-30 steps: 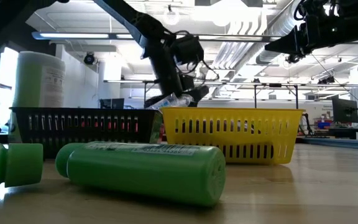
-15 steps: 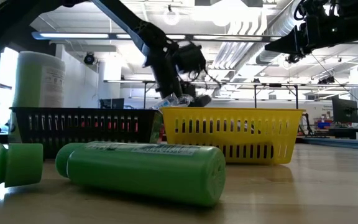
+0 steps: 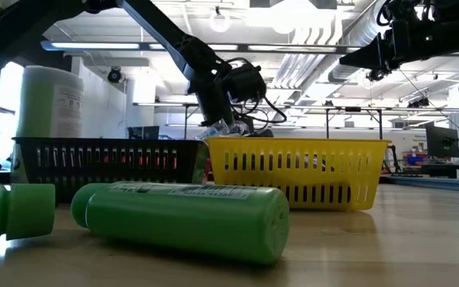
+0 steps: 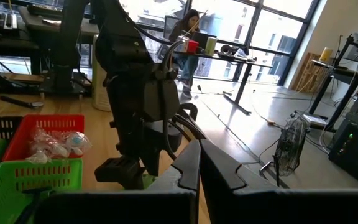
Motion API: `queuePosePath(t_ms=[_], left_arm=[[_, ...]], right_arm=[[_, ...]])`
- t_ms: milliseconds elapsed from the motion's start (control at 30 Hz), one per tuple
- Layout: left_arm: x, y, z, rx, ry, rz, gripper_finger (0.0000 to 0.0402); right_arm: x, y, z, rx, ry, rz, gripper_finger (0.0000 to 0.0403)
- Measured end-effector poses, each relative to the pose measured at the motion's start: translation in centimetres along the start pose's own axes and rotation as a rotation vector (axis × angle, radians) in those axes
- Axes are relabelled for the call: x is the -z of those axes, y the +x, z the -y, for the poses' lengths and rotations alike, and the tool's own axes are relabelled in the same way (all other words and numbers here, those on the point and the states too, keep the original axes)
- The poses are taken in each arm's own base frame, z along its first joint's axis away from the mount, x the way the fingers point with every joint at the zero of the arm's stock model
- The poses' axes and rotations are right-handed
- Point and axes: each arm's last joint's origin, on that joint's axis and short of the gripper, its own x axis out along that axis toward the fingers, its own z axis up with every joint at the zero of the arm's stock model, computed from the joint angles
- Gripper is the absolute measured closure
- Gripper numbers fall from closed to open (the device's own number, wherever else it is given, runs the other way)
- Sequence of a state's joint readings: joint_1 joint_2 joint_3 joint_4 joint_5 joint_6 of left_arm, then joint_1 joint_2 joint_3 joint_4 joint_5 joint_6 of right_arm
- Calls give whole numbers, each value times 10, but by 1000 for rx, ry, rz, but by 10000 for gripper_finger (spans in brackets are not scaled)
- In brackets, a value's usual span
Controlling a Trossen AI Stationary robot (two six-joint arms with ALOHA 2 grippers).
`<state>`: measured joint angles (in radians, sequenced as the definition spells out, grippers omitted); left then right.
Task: Pick & Place Travel size toiletries
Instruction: Put the green shampoo bottle into the black bin
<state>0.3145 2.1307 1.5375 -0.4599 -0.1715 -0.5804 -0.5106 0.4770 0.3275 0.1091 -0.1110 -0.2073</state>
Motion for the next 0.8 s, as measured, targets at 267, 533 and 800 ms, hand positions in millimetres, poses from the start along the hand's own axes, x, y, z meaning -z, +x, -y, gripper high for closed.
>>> queuePosePath(t_ms=[267, 533, 800], left_arm=[[0, 0, 0, -2, 0, -2, 101], [1, 0, -1, -7, 6, -6, 145], [1, 0, -1, -15, 8, -4, 188]], right_arm=[[0, 0, 0, 1, 0, 0, 400], [0, 0, 0, 0, 0, 0, 400], [0, 0, 0, 1, 0, 0, 400]])
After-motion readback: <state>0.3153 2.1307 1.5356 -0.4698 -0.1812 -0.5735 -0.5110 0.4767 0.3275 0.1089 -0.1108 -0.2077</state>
